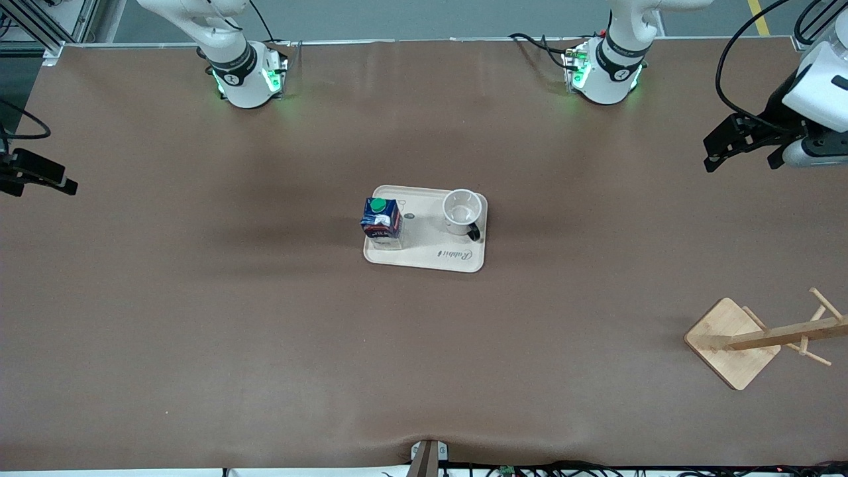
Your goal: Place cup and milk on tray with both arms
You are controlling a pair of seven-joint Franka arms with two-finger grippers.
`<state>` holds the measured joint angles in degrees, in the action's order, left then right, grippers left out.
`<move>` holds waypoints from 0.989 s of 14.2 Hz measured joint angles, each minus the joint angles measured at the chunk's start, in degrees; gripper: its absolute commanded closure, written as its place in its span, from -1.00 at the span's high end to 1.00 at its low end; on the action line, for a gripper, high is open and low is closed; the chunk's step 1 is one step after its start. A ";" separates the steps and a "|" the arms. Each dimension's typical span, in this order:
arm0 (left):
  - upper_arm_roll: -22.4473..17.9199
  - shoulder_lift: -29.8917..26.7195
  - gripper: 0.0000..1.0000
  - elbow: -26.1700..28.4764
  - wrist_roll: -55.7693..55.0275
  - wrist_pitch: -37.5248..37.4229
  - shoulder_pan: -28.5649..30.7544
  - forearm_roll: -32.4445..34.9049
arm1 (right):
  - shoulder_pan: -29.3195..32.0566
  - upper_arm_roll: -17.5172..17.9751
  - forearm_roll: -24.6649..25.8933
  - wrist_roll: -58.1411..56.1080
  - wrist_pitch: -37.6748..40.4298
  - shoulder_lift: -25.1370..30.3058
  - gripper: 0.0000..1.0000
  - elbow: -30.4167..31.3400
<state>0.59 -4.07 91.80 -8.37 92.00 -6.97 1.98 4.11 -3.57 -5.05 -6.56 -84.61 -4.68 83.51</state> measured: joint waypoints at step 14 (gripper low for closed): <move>0.15 0.63 1.00 -0.46 0.34 -2.80 -0.93 -0.05 | -2.00 0.10 2.20 0.60 4.51 0.33 1.00 -2.25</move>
<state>0.74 -3.44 91.34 -8.03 89.20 -7.90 1.93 2.10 -3.47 -2.85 -5.96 -80.10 -4.35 81.27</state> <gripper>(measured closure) 0.000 0.000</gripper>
